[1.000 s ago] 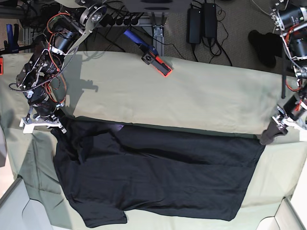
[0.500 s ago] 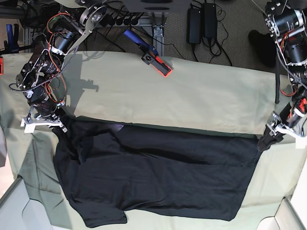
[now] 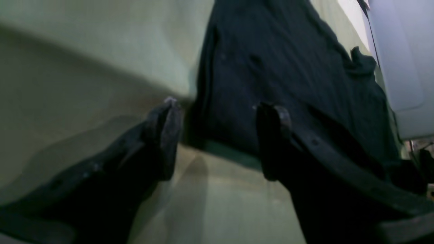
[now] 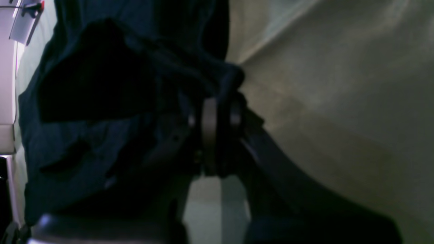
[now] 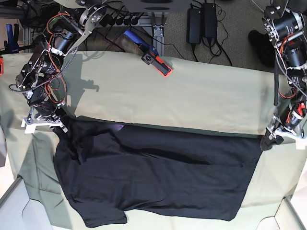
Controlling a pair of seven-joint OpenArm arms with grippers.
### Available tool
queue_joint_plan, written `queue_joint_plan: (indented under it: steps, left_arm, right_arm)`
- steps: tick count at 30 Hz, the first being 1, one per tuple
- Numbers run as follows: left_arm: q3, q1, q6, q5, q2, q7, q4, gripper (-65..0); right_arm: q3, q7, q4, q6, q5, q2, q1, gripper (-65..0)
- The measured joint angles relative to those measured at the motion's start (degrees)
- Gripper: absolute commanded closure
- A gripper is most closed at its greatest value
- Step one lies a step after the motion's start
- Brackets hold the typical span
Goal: Fold the T-shirt properly
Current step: 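Hold the folded edge with both grippers and lower it flat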
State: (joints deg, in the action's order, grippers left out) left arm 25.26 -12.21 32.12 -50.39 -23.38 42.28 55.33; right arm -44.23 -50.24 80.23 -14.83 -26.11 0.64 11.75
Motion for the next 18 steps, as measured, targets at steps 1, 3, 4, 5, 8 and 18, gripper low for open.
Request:
queue_joint_plan:
  steps: [1,3,4,5,8,18]
  left_arm:
    - [0.0,0.0,0.0,0.0,0.1,-0.2,0.0,-38.6]
    - [0.1,0.1,-0.2,0.2,0.8,-0.2,0.0,-38.6]
    - [0.2,0.2,-0.2,0.3,1.4,-0.1,0.0,-38.6]
    - [0.1,0.3,-0.3,0.4,2.0,-0.1,0.0,-38.6]
    - [0.1,0.3,-0.4,0.7,3.5,-0.1,-0.1,-38.6]
    - [-0.7,-0.4,-0.3,3.9,4.0,-1.2,-0.1,-3.4]
  right_arm:
    - [0.0,0.0,0.0,0.0,0.0,0.0,0.0,0.0]
    - [0.0,0.0,0.0,0.0,-0.1,0.0,0.0,0.0]
    - [0.0,0.0,0.0,0.0,-0.1,0.0,0.0,0.0]
    - [0.0,0.0,0.0,0.0,-0.1,0.0,0.0,0.0]
    - [0.0,-0.2,0.0,0.0,-0.1,0.0,0.0,0.0]
    - [0.0,-0.2,0.0,0.0,0.1,0.0,0.0,0.0]
